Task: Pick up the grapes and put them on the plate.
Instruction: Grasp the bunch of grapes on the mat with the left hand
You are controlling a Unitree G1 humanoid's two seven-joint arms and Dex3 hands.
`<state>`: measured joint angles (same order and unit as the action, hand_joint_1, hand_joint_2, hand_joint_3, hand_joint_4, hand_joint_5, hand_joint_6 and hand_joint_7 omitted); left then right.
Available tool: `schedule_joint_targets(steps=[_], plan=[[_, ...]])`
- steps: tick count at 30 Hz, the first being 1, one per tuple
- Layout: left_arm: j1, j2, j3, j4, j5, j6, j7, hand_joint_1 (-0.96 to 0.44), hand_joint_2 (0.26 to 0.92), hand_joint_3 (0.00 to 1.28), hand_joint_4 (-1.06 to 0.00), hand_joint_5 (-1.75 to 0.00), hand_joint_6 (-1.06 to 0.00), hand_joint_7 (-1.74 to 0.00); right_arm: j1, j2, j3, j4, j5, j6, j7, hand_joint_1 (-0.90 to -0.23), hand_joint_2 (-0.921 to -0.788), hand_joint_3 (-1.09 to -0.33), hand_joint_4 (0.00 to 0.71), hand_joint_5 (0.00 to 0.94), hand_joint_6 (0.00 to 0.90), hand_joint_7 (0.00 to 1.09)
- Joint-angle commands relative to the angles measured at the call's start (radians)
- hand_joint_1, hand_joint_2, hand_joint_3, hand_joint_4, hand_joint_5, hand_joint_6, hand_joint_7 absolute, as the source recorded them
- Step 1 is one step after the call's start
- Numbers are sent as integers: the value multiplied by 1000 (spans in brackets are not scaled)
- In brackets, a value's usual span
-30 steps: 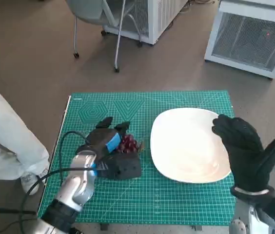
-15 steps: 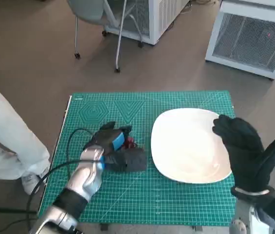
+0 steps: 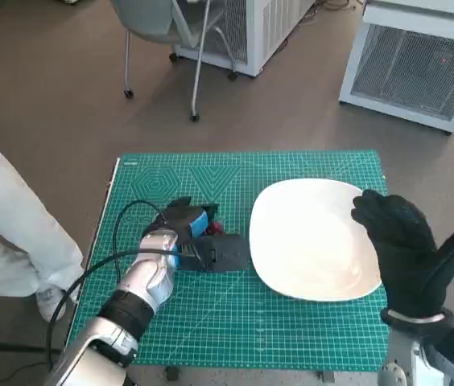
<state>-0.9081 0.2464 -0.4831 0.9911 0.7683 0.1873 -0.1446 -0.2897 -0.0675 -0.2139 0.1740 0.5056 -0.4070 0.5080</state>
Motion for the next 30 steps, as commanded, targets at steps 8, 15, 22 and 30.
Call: schedule_joint_targets(steps=[8,15,22,30], plan=[[47,16,-4,26,-37,-101,110,132,894,165,-438,-546,-631,-58,24,6,3,10,-4,10,2,-376,-921,-531,456,463,245,866],[63,28,-10,34,-37,-153,185,54,878,306,-460,-1351,-531,-1109,24,4,1,9,-1,14,2,-376,-921,-530,457,461,246,865],[77,44,-21,5,-31,-156,192,9,776,433,-468,-1582,-661,-1011,22,3,0,6,-1,18,-1,-379,-921,-529,457,459,246,864],[94,60,-14,-44,-40,-150,182,6,767,479,-420,-1662,-647,-1027,18,5,1,10,-5,13,-1,-381,-921,-528,459,457,247,863]])
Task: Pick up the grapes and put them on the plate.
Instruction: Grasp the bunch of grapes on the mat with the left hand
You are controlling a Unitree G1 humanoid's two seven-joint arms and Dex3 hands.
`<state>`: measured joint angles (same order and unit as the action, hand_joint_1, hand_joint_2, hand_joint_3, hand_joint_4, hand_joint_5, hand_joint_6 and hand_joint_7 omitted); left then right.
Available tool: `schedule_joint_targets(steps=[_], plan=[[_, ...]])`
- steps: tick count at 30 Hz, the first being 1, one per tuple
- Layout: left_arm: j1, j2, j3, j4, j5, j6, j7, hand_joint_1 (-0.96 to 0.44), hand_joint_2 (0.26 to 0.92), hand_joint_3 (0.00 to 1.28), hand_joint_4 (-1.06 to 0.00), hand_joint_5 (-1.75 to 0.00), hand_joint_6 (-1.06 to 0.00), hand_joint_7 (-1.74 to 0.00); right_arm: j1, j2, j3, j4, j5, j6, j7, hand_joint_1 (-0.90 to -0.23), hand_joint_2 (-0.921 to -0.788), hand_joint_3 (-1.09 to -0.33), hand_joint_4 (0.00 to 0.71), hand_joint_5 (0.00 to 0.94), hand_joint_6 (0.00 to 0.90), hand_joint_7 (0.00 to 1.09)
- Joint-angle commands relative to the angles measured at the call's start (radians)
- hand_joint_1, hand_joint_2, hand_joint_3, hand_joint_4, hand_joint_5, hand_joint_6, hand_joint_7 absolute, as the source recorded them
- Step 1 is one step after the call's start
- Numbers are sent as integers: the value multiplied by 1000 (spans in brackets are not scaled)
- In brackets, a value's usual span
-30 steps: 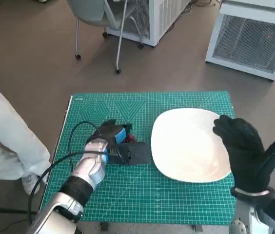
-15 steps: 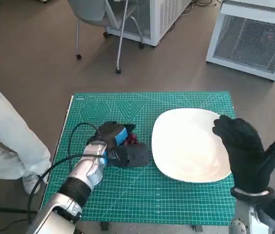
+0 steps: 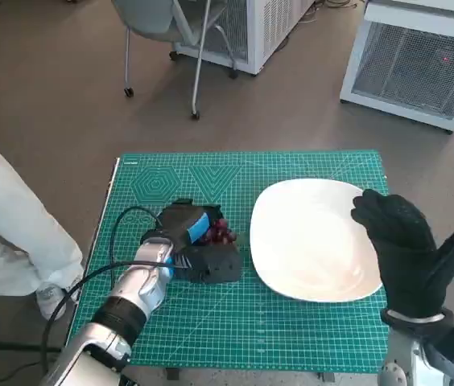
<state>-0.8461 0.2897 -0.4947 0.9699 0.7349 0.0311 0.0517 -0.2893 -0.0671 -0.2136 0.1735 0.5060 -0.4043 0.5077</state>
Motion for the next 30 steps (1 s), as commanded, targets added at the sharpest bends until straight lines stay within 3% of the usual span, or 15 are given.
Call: schedule_joint_targets(steps=[1,13,24,30], plan=[[33,18,-1,-28,-7,7,-17,6,767,480,-419,-1663,-645,-1030,17,5,1,11,-5,10,-1,-381,-921,-527,459,457,247,863],[37,26,4,-46,-16,19,-26,6,682,658,-371,-1742,-631,-1111,12,7,3,20,-2,5,8,-381,-921,-529,460,455,248,863],[39,30,8,-69,-16,34,-31,6,708,630,-370,-1744,-594,-1130,14,4,1,18,-2,5,10,-381,-921,-530,461,454,247,863],[55,45,17,-160,-11,69,-53,6,696,626,-392,-1722,-628,-1094,12,3,-1,20,-2,6,9,-381,-921,-530,461,453,247,863]])
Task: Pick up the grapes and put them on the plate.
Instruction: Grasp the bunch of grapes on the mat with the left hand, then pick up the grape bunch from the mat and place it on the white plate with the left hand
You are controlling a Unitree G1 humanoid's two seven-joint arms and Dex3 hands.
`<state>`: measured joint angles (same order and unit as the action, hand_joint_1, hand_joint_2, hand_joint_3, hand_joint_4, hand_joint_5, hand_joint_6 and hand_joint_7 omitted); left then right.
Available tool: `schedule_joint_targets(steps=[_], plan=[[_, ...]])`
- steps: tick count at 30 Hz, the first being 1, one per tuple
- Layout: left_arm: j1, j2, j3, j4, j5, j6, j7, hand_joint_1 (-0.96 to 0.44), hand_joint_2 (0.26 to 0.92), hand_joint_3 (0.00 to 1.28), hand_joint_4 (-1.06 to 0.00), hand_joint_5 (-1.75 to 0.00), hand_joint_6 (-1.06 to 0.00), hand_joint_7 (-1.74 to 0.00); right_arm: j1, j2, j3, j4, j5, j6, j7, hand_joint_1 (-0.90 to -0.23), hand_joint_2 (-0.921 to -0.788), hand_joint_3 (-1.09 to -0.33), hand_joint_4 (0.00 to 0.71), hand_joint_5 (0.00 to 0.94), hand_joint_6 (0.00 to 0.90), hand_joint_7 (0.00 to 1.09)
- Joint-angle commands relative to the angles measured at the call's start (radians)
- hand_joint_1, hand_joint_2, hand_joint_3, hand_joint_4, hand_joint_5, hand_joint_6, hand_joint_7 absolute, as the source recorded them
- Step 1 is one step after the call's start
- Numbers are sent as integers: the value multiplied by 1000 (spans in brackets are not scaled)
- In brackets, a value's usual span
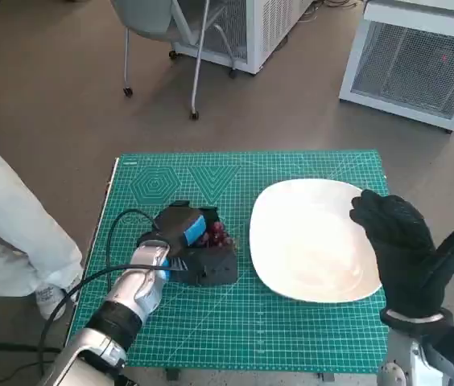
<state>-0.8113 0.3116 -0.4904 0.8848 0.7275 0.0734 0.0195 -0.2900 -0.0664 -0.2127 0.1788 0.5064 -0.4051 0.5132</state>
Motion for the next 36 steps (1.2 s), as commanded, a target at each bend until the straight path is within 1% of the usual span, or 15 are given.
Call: schedule_joint_targets(steps=[1,4,12,18,21,24,27,32,36], plan=[[26,28,15,-102,-3,37,-28,6,693,625,-397,-1718,-634,-1088,12,2,-2,15,-2,6,4,-381,-921,-530,461,453,247,863],[48,43,24,-204,5,74,-57,6,702,590,-428,-1683,-650,-1056,10,1,-3,17,-1,5,6,-381,-921,-530,462,452,247,863],[104,88,58,-492,34,172,-133,4,835,246,-587,-1465,-731,-891,5,-1,-8,24,3,5,10,-381,-921,-530,462,451,248,863],[133,115,93,-661,44,208,-159,4,890,113,-652,-1372,-736,-883,3,1,-9,29,1,2,11,-382,-921,-529,463,450,249,861],[138,123,111,-725,49,217,-164,4,901,86,-667,-1351,-734,-885,1,3,-7,31,1,1,12,-382,-921,-528,464,449,250,860],[139,124,129,-768,52,219,-163,3,912,56,-700,-1290,-713,-931,-1,4,-7,34,1,0,13,-383,-921,-528,464,448,250,860],[142,122,135,-782,55,220,-166,3,917,38,-726,-1238,-694,-977,-2,4,-7,35,1,-1,14,-384,-921,-529,464,448,250,860],[146,120,139,-787,60,220,-171,2,920,31,-737,-1217,-686,-996,-2,4,-7,35,1,-1,15,-384,-921,-529,464,448,249,860],[136,114,154,-820,65,193,-129,2,916,25,-756,-1200,-696,-980,-3,5,-7,35,-2,-2,12,-384,-921,-529,464,447,249,860]])
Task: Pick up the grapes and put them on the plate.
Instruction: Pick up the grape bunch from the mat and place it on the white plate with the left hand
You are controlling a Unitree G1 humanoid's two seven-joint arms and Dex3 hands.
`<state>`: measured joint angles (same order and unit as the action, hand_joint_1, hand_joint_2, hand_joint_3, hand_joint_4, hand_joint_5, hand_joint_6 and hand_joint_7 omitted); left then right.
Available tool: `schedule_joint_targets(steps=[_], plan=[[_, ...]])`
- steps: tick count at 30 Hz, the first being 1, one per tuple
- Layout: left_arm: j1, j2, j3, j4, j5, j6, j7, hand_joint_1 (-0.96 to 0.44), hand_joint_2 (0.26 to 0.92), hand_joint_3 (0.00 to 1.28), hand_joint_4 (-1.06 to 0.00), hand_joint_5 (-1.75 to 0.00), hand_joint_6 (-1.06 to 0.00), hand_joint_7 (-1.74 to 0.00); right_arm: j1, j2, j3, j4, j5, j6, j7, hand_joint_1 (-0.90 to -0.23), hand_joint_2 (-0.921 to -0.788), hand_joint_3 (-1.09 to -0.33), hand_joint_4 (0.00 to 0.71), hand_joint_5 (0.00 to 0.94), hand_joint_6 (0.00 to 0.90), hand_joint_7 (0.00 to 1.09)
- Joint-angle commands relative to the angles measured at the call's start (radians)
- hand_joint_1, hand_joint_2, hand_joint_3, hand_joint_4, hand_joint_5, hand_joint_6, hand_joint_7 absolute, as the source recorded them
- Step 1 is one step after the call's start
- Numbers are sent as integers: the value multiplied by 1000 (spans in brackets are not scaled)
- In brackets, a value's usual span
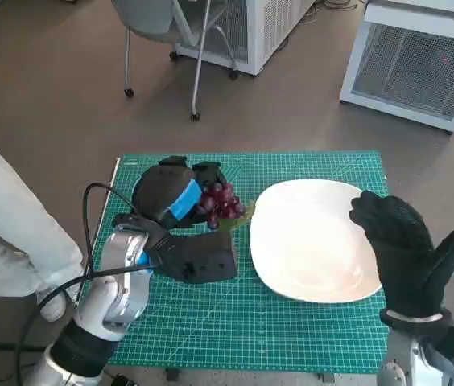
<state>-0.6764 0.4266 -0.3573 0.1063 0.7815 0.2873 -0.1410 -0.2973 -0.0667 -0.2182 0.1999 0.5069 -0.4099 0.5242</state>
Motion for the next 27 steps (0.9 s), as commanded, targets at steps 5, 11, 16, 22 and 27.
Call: schedule_joint_targets(steps=[5,11,16,22,27], plan=[[-9,-4,29,-44,3,-58,51,3,907,20,-782,-1190,-726,-929,5,4,-3,13,-2,2,1,-384,-921,-529,465,448,249,860],[-17,-10,27,-43,1,-75,30,3,901,27,-784,-1186,-735,-923,8,2,-5,13,1,1,3,-384,-921,-527,467,447,250,859],[-32,-25,25,-38,-12,-90,14,3,903,43,-725,-1148,-721,-1059,9,0,-8,12,3,1,5,-385,-921,-526,468,446,252,857],[-75,-69,5,-43,-14,-93,-11,3,897,57,-740,-1205,-717,-983,12,0,-11,4,1,3,1,-385,-921,-522,472,442,257,851],[-122,-111,-22,-22,4,-94,-16,3,895,53,-759,-1195,-713,-975,15,0,-14,-2,0,5,-3,-385,-921,-521,476,437,261,845]])
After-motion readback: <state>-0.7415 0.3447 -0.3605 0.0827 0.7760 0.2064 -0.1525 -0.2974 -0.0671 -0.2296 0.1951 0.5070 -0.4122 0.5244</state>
